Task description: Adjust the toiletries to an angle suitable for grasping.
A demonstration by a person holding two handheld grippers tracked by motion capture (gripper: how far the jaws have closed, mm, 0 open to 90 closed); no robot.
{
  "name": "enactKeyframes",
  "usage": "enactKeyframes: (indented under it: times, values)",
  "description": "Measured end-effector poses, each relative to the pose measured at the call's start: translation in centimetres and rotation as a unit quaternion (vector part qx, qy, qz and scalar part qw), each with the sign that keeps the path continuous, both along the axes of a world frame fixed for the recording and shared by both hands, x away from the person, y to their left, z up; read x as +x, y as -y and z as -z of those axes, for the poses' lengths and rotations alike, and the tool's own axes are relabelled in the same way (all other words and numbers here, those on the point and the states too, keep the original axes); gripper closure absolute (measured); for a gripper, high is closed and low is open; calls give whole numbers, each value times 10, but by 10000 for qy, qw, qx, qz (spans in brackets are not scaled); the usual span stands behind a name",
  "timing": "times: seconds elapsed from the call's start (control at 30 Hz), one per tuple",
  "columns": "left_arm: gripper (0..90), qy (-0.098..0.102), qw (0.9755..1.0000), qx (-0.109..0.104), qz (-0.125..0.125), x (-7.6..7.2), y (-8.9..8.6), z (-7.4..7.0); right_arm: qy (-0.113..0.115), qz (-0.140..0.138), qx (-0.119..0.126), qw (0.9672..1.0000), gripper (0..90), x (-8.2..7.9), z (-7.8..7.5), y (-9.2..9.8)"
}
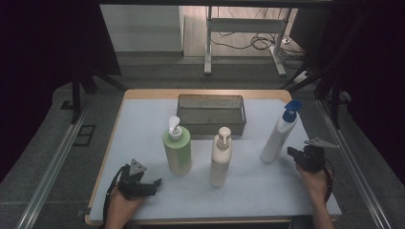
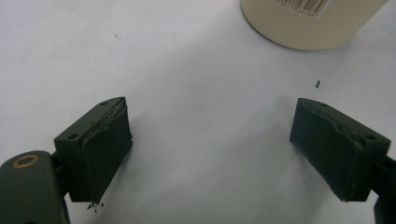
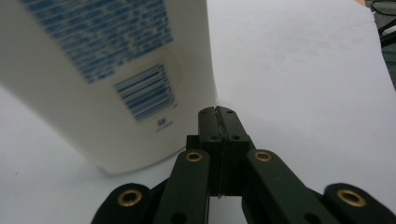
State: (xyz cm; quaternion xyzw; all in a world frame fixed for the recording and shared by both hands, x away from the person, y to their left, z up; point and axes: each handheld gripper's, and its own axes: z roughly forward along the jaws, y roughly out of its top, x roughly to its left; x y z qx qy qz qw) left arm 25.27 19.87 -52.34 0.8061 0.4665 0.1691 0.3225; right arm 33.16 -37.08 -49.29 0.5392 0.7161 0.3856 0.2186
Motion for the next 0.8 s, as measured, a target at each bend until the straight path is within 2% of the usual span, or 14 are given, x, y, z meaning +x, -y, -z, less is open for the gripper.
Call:
enactKeyframes:
  times: [0.2, 0.3, 0.4, 0.53, 0.63, 0.8]
  values:
    - [121, 1, 10000, 0, 0, 0, 0, 0, -100, -35, -62, 9999, 896, 11, 4, -8]
    - [121, 1, 10000, -1, 0, 0, 0, 0, -114, 34, -191, 9997, 896, 14, 5, -10]
    - [121, 0, 10000, 1, 0, 0, 0, 0, -130, 67, -131, 9998, 897, 17, 7, -9]
    - [121, 0, 10000, 0, -1, 0, 0, 0, -147, 109, -175, 9997, 897, 21, 11, -9]
    - [121, 0, 10000, -2, -1, 0, 0, 0, -188, 133, -98, 9997, 897, 23, 12, -9]
    - [121, -1, 10000, 0, 1, 0, 0, 0, -180, 120, -128, 9997, 897, 29, 13, -13]
